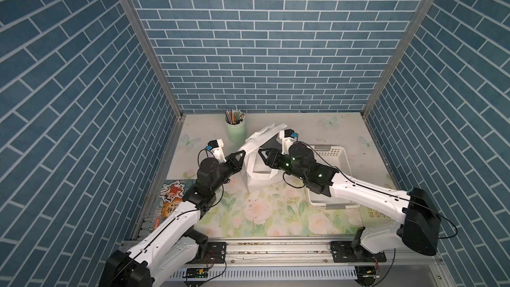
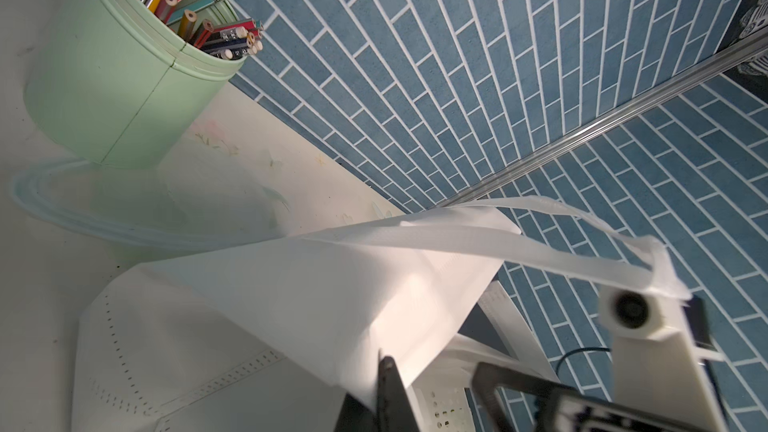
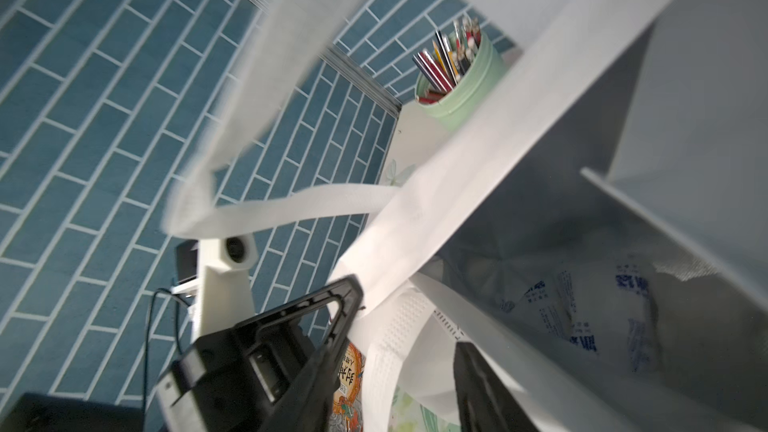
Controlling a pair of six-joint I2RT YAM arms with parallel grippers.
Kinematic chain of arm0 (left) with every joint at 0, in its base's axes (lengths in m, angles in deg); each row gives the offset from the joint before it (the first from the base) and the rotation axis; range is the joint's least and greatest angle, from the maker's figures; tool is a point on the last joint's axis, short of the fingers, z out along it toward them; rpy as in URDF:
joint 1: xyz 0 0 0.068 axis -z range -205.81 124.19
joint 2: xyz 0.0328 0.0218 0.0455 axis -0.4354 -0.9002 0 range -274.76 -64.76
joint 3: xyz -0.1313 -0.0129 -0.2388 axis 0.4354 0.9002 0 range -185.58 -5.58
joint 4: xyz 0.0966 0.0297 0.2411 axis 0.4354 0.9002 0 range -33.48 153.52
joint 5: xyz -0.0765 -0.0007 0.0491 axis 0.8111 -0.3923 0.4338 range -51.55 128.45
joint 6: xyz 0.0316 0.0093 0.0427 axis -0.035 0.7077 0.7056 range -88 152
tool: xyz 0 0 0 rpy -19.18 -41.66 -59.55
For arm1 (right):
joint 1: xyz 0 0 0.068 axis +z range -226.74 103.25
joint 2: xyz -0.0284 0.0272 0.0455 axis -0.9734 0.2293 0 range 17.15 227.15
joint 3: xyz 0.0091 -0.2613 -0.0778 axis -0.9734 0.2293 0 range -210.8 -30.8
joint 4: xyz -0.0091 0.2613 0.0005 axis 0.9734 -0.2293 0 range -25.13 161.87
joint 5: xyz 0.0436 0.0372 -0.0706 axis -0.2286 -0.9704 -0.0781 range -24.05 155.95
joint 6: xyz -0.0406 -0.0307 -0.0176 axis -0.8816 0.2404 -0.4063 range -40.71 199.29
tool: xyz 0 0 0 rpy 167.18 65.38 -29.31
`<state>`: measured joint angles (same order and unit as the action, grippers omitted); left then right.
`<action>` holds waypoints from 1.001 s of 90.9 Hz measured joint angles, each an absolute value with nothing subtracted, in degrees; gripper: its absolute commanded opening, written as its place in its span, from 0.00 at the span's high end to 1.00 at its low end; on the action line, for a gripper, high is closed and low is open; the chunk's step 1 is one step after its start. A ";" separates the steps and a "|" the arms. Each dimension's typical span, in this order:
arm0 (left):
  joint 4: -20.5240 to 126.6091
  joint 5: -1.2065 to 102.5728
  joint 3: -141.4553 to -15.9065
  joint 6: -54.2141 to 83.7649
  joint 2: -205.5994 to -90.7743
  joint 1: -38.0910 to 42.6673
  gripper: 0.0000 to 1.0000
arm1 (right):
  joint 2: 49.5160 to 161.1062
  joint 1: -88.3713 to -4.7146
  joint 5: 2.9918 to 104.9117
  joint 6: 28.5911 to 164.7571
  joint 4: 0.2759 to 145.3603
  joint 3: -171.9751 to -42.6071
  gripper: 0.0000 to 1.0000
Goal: Place the ice pack in the delivery bag
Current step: Seal the delivery bag at the center of the board.
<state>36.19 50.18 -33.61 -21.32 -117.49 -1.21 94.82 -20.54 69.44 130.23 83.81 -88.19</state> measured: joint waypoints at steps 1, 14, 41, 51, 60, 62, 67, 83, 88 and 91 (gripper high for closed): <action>36.19 50.22 -33.63 -21.30 -117.49 -1.21 1.00 | 94.12 -20.63 69.46 129.51 83.88 -87.81 0.39; 36.14 50.57 -33.63 -20.93 -117.73 -1.25 1.00 | 86.25 -23.14 69.68 121.46 83.44 -83.20 0.29; 36.34 51.93 -34.11 -20.25 -118.12 -1.32 1.00 | 83.89 -30.92 65.04 108.61 76.69 -81.52 0.23; 37.19 52.08 -34.88 -19.97 -118.14 -1.32 1.00 | 84.17 -31.45 62.84 104.81 75.51 -80.73 0.21; 37.69 52.17 -35.14 -19.88 -118.14 -1.32 1.00 | 84.17 -31.56 62.03 102.21 75.33 -79.55 0.20; 37.76 52.28 -35.20 -19.84 -118.14 -1.32 1.00 | 84.15 -31.60 62.01 101.68 75.38 -79.18 0.20; 37.80 52.52 -35.25 -19.77 -118.14 -1.32 1.00 | 84.15 -31.93 62.03 101.00 75.35 -78.00 0.20; 37.94 52.96 -35.25 -19.38 -118.14 -1.41 1.00 | 84.17 -35.64 62.05 100.17 75.68 -75.95 0.20; 37.96 53.13 -35.25 -19.31 -118.14 -1.43 1.00 | 84.30 -36.74 62.05 100.17 76.29 -75.92 0.20; 38.00 53.20 -35.25 -19.20 -118.14 -1.43 1.00 | 84.46 -37.37 61.87 100.20 76.99 -75.92 0.20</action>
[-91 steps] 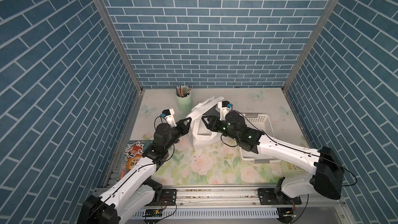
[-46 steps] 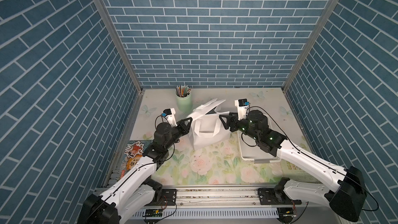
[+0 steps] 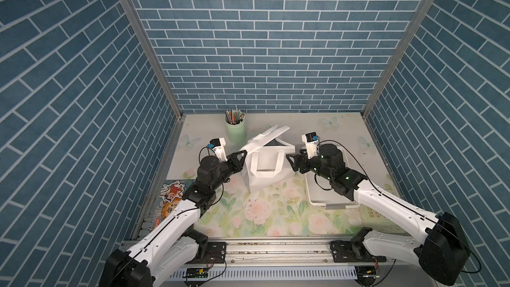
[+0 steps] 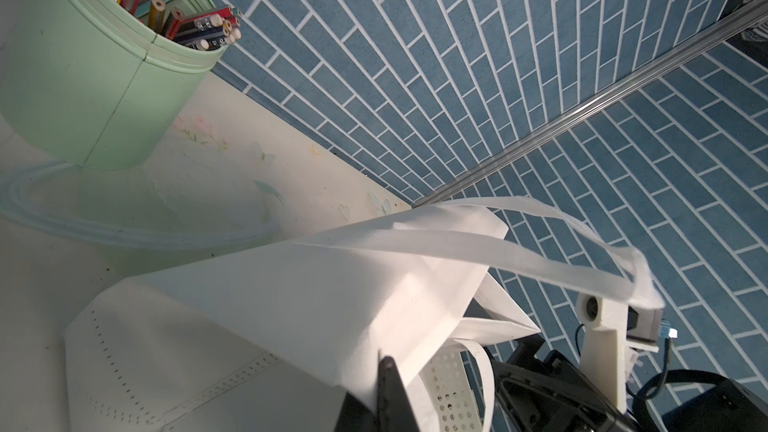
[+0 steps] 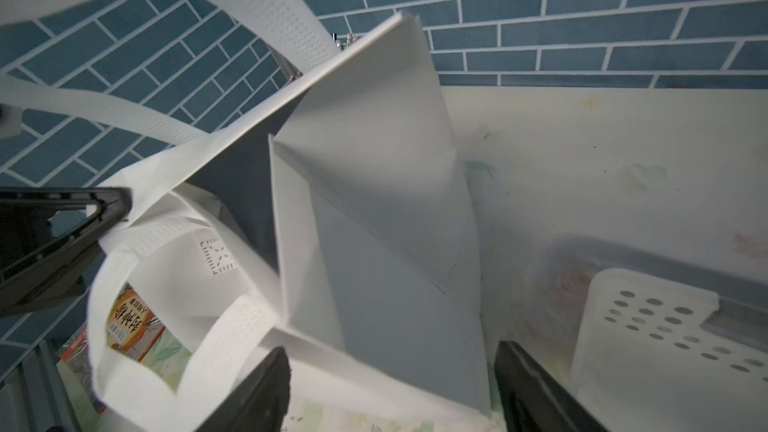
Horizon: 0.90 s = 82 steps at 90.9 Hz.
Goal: Place the ice pack in the delivery bag
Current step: Seal the delivery bag at the center of the board.
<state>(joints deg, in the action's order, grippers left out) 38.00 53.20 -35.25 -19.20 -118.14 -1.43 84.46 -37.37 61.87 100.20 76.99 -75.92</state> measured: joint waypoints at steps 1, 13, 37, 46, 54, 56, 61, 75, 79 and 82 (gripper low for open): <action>37.98 53.22 -35.25 -19.18 -118.14 -1.43 1.00 | 84.52 -37.52 61.81 100.20 77.17 -75.92 0.20; 37.96 53.81 -35.25 -19.14 -118.14 -1.43 1.00 | 85.88 -38.92 60.04 100.20 80.10 -75.92 0.21; 37.80 55.01 -35.25 -18.72 -118.10 -1.47 1.00 | 90.71 -41.00 54.84 101.14 85.30 -75.97 0.53; 37.80 55.40 -35.25 -18.68 -117.86 -1.47 1.00 | 92.15 -42.57 52.52 102.49 87.37 -76.01 0.66; 37.78 55.93 -35.25 -18.68 -117.55 -1.47 1.00 | 93.42 -43.97 50.42 104.11 89.58 -76.25 0.76; 37.76 55.97 -35.25 -18.68 -117.51 -1.47 1.00 | 93.85 -44.32 49.92 104.79 90.15 -76.41 0.79; 37.67 56.23 -35.25 -18.68 -117.47 -1.54 1.00 | 94.99 -45.09 48.78 105.70 91.20 -77.06 0.85; 37.13 57.07 -35.23 -18.66 -117.40 -1.56 1.00 | 99.71 -47.12 45.70 109.00 92.73 -80.47 0.97; 37.00 57.31 -35.23 -18.59 -117.38 -1.56 1.00 | 101.02 -47.51 44.72 109.73 93.01 -81.41 1.00; 36.93 57.48 -35.20 -18.53 -117.38 -1.58 1.00 | 101.98 -47.77 44.00 110.58 93.25 -82.09 1.00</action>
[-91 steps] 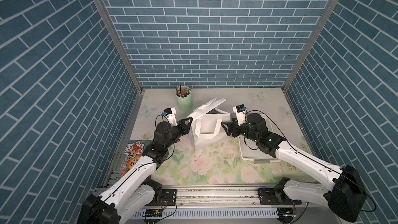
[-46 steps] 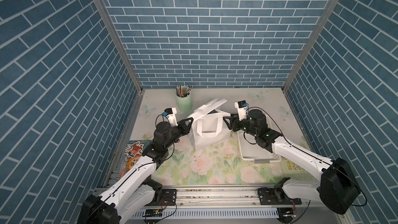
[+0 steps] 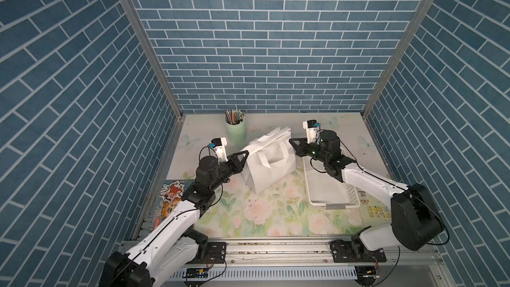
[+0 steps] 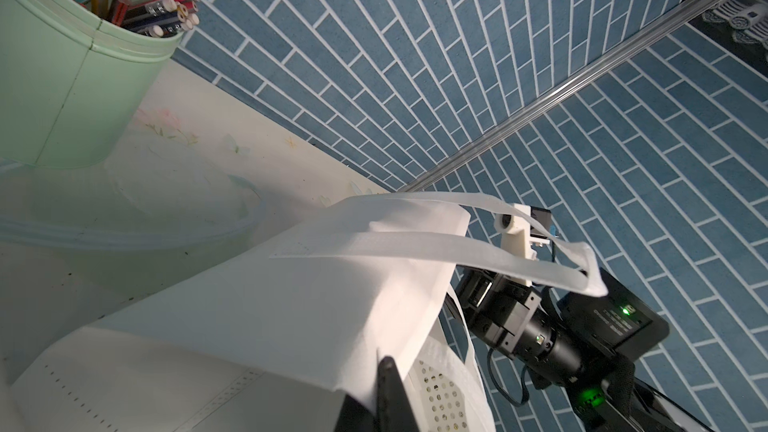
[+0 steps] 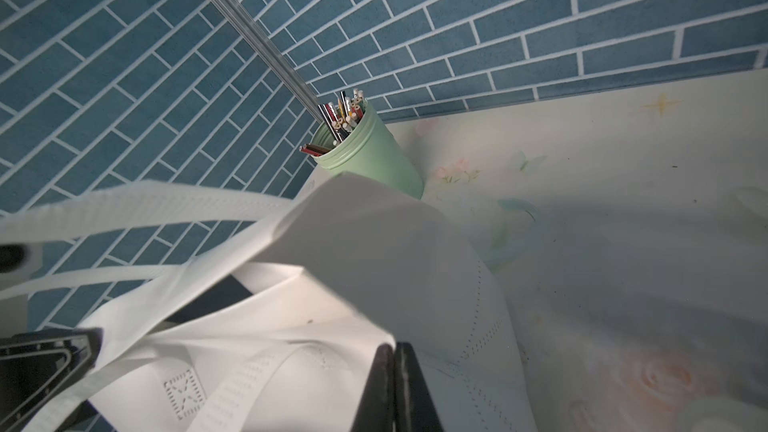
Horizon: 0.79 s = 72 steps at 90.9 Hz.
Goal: Place the ice pack in the delivery bag
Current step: Seal the delivery bag at the center of the board.
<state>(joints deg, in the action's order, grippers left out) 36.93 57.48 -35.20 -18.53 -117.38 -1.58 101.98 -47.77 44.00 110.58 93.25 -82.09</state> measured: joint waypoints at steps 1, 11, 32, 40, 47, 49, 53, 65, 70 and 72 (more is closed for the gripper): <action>36.89 57.59 -35.16 -18.53 -117.38 -1.58 1.00 | 102.29 -47.88 43.73 110.82 93.36 -82.31 1.00; 35.92 58.05 -34.44 -18.37 -117.25 -1.58 1.00 | 105.13 -48.41 41.70 112.11 93.65 -84.40 1.00; 36.47 58.38 -33.48 -16.93 -115.50 -1.63 1.00 | 106.92 -48.56 40.32 113.92 93.34 -86.20 1.00; 36.56 58.18 -32.41 -16.82 -113.79 -1.63 1.00 | 107.06 -48.47 39.34 114.07 93.01 -86.81 1.00; 36.27 58.27 -31.64 -17.00 -113.07 -1.63 1.00 | 107.06 -48.43 38.57 114.05 92.82 -86.94 1.00; 36.16 58.27 -31.55 -17.04 -113.09 -1.63 1.00 | 107.06 -48.43 38.44 114.03 92.82 -86.94 1.00; 36.03 58.27 -31.51 -17.13 -113.27 -1.63 1.00 | 106.95 -48.54 38.03 114.01 93.01 -86.68 0.78; 35.60 58.51 -31.51 -17.30 -113.90 -1.63 1.00 | 105.28 -49.24 36.80 113.51 95.13 -84.16 0.54; 35.40 58.66 -31.53 -17.32 -114.17 -1.63 1.00 | 104.19 -49.54 35.95 113.20 96.05 -82.87 0.49; 35.33 58.73 -31.53 -17.32 -114.23 -1.63 1.00 | 103.73 -49.54 35.67 113.03 96.36 -82.42 0.47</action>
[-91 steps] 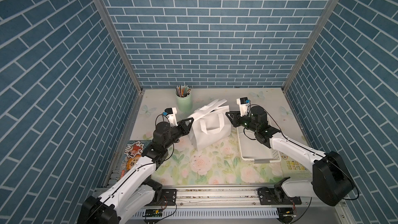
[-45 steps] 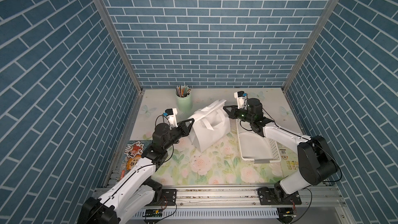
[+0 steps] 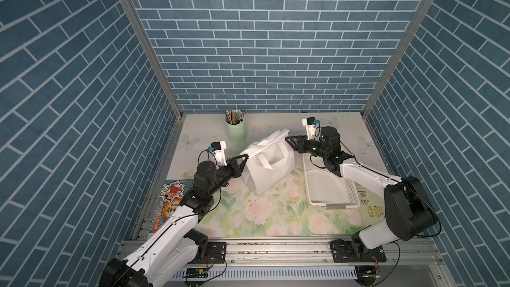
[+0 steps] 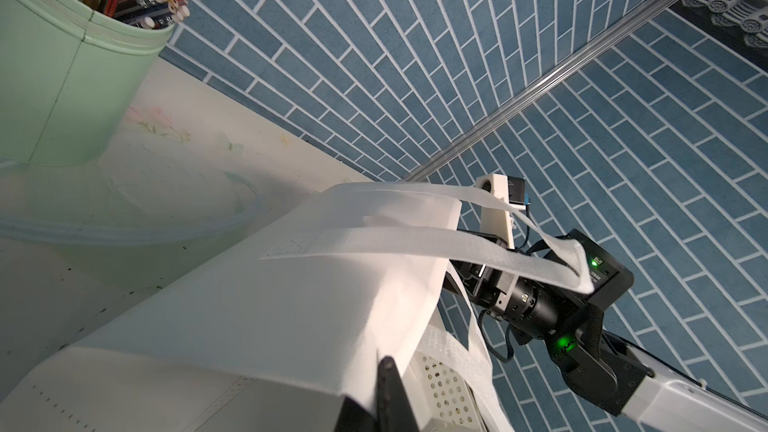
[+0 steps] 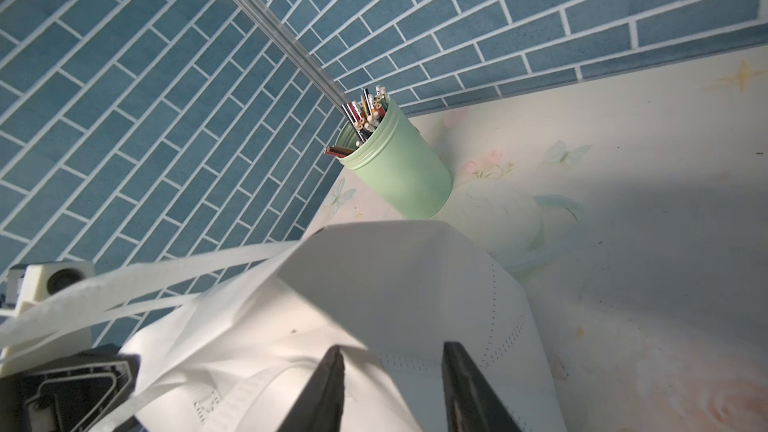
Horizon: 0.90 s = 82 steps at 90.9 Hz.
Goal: Place the ice pack in the delivery bag
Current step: Seal the delivery bag at the center of the board.
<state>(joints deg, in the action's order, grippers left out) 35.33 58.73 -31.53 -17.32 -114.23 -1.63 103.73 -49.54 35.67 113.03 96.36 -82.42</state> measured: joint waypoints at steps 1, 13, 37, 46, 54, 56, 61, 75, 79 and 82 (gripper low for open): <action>35.31 58.75 -31.53 -17.32 -114.27 -1.63 1.00 | 103.54 -49.54 35.56 112.76 96.47 -82.22 0.47; 35.40 59.19 -31.60 -17.30 -114.49 -1.63 1.00 | 100.67 -49.37 34.03 109.92 97.41 -80.03 0.40; 35.90 59.43 -32.41 -17.30 -115.19 -1.63 1.00 | 99.78 -49.37 30.77 105.83 99.66 -78.68 0.41; 35.88 59.60 -32.45 -17.30 -115.26 -1.63 1.00 | 100.89 -49.37 30.03 105.92 101.73 -78.09 0.44; 35.88 59.84 -32.45 -17.30 -115.26 -1.63 1.00 | 102.20 -49.37 29.61 106.10 103.92 -77.69 0.48; 35.86 59.91 -32.45 -17.30 -115.26 -1.63 1.00 | 102.53 -49.37 29.59 106.42 104.53 -77.65 0.50; 35.84 60.15 -32.45 -17.30 -115.26 -1.63 1.00 | 103.34 -49.39 29.44 107.19 106.54 -77.61 0.58; 35.57 60.45 -32.45 -17.30 -115.26 -1.63 1.00 | 106.18 -49.54 28.94 112.20 113.71 -77.63 0.90; 35.33 60.67 -32.45 -17.30 -115.30 -1.63 1.00 | 107.36 -49.57 28.41 112.89 115.11 -77.94 1.00; 35.20 60.76 -32.45 -17.30 -115.37 -1.63 1.00 | 108.21 -49.48 28.28 113.70 115.77 -78.28 1.00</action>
